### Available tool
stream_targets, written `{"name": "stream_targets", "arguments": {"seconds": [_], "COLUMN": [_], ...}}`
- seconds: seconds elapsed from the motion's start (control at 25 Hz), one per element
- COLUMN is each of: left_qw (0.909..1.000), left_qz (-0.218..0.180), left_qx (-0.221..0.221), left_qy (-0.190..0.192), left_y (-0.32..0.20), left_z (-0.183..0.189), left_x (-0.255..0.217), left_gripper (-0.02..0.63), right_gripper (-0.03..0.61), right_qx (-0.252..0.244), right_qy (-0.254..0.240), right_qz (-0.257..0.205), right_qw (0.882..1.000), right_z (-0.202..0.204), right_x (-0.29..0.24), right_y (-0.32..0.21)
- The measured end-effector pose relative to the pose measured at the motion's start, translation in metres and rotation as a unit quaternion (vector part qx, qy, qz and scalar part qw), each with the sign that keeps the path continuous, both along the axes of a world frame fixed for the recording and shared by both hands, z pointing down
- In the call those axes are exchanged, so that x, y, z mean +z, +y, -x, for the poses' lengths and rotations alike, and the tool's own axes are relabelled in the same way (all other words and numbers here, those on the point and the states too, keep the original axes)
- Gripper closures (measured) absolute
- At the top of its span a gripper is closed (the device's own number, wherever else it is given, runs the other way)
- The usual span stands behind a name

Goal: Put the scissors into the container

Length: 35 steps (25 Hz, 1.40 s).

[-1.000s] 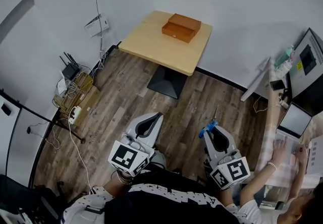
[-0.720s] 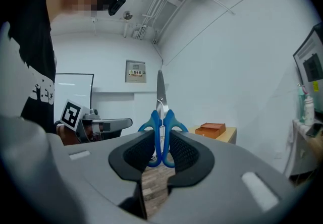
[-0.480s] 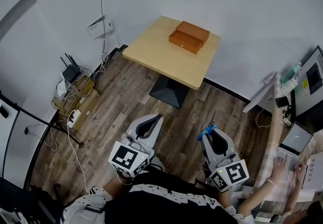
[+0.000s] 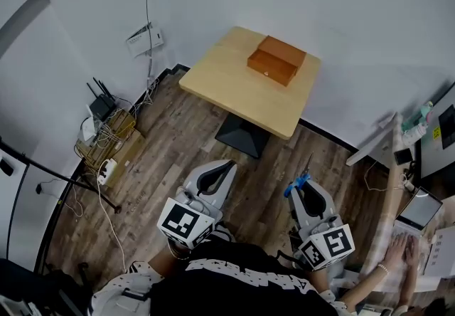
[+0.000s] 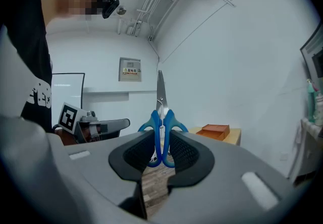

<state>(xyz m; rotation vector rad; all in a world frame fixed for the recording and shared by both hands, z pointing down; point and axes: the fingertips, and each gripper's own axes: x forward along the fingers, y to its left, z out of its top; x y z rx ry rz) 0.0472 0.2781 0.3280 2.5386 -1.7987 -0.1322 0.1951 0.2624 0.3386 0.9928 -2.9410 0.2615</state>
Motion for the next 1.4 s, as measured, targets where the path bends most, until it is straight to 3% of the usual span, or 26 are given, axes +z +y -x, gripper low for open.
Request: {"name": "stream_targets", "arguments": {"seconds": [0.56, 0.84, 1.2, 1.4], "left_qw": [0.9990, 0.9983, 0.9980, 0.9978], "left_qz": [-0.006, -0.001, 0.023, 0.017], "left_qx": [-0.041, -0.048, -0.041, -0.054], "left_qy": [0.016, 0.032, 0.043, 0.035], "left_y": [-0.001, -0.011, -0.028, -0.041], "left_z": [0.084, 0.128, 0.138, 0.143], "left_x": [0.001, 0.010, 0.031, 0.028], "left_gripper": [0.612, 0.612, 0.612, 0.612], "right_gripper": [0.472, 0.472, 0.472, 0.472], "right_qx": [-0.022, -0.007, -0.001, -0.010], "right_qy": [0.029, 0.032, 0.042, 0.054], "right_qz": [-0.010, -0.022, -0.002, -0.021], "right_qw": [0.999, 0.999, 0.999, 0.998], "right_z": [0.078, 0.107, 0.116, 0.115], "right_x": [-0.003, -0.008, 0.003, -0.004], "right_y": [-0.028, -0.049, -0.062, -0.089]}}
